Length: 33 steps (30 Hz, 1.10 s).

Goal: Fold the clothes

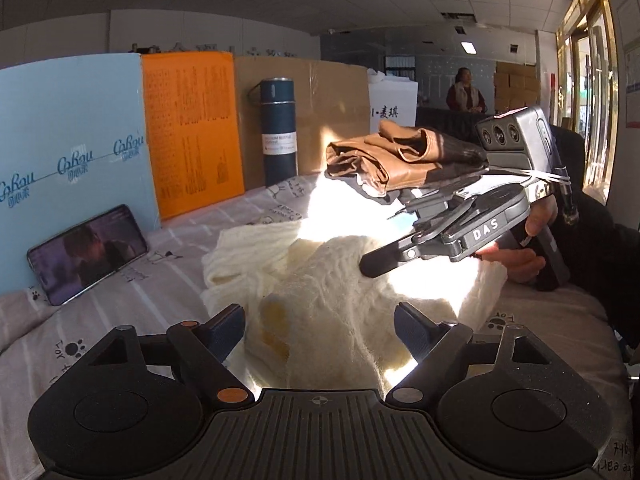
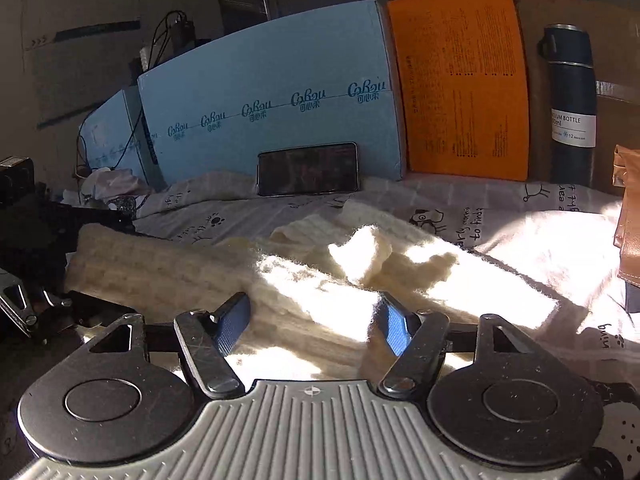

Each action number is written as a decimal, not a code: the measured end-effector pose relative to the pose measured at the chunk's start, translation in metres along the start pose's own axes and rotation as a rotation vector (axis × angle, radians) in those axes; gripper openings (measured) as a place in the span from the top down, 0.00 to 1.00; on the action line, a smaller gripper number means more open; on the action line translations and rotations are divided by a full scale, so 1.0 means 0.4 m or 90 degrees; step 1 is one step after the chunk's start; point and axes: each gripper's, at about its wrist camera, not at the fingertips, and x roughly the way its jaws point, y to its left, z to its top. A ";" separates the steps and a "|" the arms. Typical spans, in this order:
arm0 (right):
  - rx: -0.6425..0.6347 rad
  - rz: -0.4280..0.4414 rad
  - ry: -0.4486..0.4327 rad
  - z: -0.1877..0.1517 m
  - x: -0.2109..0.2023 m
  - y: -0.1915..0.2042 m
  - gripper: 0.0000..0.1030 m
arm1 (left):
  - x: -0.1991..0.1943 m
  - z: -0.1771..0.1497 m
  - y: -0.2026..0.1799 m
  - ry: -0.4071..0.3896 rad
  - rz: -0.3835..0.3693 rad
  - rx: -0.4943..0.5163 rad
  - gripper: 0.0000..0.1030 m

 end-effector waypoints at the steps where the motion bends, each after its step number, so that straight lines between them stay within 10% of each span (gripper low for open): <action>1: -0.006 -0.003 -0.005 -0.001 -0.006 0.003 0.47 | 0.007 -0.008 0.009 0.006 -0.006 -0.012 0.71; 8: -0.029 0.004 -0.064 -0.007 -0.070 0.025 0.73 | -0.075 -0.011 -0.009 -0.080 -0.062 0.018 0.81; 14: -0.051 0.042 -0.127 -0.034 -0.177 0.091 0.31 | -0.140 -0.022 -0.054 -0.097 -0.167 0.082 0.81; 33: -0.061 0.107 0.040 -0.195 -0.262 0.352 0.32 | -0.241 -0.111 -0.112 0.030 -0.233 0.136 0.71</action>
